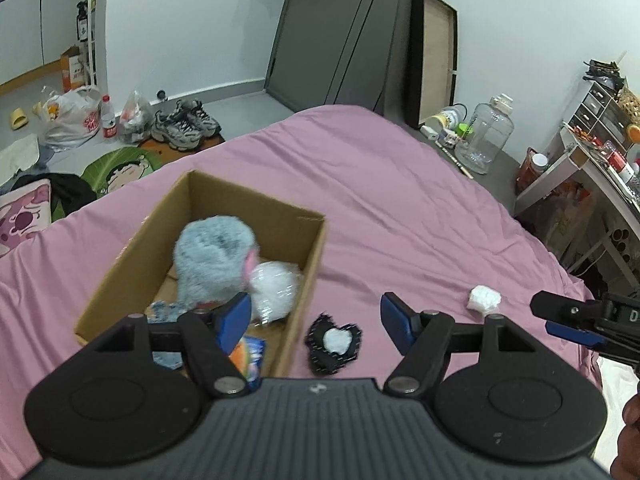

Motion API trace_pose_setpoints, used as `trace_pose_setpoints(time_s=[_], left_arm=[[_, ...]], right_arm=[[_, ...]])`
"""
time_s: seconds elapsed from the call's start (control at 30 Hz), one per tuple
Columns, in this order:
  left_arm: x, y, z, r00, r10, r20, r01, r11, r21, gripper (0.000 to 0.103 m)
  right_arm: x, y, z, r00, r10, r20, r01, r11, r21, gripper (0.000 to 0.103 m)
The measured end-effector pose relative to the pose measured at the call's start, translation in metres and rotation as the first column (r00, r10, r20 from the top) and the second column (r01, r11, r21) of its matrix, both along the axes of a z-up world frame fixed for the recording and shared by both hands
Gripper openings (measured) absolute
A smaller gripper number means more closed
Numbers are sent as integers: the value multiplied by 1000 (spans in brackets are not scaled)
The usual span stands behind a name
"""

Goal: Organize soft objects
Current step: 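Lower the left gripper onto the black heart plush while the right gripper reaches the white bundle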

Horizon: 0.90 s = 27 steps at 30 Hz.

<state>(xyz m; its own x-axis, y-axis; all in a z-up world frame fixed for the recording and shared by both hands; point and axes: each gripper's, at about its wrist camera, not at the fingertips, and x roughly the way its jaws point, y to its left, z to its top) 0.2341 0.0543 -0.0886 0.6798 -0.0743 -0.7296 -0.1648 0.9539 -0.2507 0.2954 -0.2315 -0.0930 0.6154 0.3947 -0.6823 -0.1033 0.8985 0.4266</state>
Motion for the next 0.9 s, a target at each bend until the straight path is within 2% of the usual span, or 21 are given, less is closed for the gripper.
trace_pose_setpoints(time_s=[0.3,0.4,0.57,0.63,0.73,0.9], left_arm=[[11,-44,-9,999,-36,16,35,998,51,70],[15,-59,-16,999,-46,15,45,995,92,70],[26,-76,-37,997,-76,-28,79,990,120,69],[30,-80,-45,996,-73,-50,80,986,146,69],[38,-83,-59,994,-68,-85,80,986,147,68],[45,-88,-80,992,-59,-108,79,978,191,66]], right_arm=[[18,-33,-32,999,-30,-30,32,999,38,56],[25,-38,-42,999,-31,-43,33,998,48,57],[38,-42,-59,997,-46,-61,47,998,30,62],[43,-44,-66,996,-45,-78,48,998,39,62],[49,-46,-75,994,-38,-102,43,998,48,63],[57,-52,-87,990,-47,-132,57,996,72,65]])
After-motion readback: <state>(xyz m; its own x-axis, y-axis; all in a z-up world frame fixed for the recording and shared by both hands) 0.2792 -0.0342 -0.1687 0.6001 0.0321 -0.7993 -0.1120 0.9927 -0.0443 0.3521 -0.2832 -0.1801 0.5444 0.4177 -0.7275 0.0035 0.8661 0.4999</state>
